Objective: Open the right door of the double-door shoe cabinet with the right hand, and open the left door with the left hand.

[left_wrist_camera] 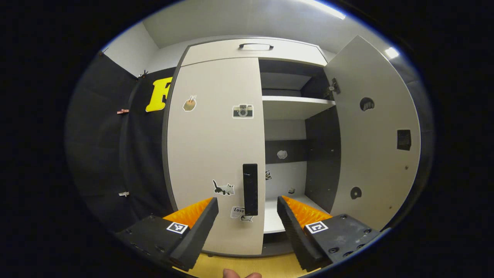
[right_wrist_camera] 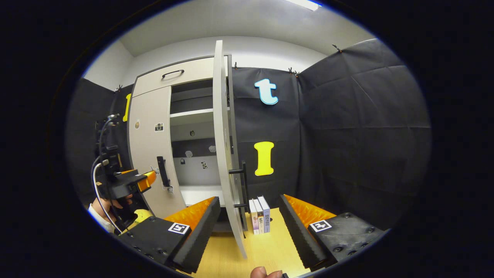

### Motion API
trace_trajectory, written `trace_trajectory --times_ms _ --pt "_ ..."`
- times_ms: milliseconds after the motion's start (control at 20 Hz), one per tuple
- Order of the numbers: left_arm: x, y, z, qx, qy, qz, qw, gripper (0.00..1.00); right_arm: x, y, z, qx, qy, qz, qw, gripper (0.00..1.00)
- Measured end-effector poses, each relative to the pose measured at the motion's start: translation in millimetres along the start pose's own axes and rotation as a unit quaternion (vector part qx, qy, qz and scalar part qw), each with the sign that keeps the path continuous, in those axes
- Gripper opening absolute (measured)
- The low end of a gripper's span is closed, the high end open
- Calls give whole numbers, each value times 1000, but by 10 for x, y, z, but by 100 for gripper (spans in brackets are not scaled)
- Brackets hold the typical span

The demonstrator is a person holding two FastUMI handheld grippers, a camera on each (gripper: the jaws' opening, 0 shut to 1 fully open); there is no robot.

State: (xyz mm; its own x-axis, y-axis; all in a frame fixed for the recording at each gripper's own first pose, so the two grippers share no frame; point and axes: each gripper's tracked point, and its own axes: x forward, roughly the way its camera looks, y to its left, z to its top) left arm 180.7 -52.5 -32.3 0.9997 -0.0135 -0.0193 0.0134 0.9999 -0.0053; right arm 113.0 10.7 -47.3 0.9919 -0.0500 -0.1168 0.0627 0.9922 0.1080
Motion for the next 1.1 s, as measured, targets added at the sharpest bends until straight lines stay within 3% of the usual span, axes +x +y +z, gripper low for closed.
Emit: trace_trajectory --times_ms 300,350,400,600,800,1000,1100 --pt "444 47 -178 -4 16 20 1000 95 27 -90 7 0 -1 12 1000 97" --pt "517 49 -182 -1 16 21 1000 95 29 -123 1 0 0 12 1000 92" --pt "578 43 -181 4 15 22 1000 94 38 -157 -6 0 1 11 1000 97" --pt "809 -5 -254 28 24 25 999 95 124 -310 -50 2 9 8 1000 97" --pt "966 -2 -346 17 31 35 999 93 246 -447 -91 2 13 4 1000 97" --pt "1023 49 -379 -3 27 47 999 80 304 -529 -130 4 18 4 1000 97" --pt "1061 67 -364 -3 24 47 999 64 321 -561 -131 2 18 3 1000 97"
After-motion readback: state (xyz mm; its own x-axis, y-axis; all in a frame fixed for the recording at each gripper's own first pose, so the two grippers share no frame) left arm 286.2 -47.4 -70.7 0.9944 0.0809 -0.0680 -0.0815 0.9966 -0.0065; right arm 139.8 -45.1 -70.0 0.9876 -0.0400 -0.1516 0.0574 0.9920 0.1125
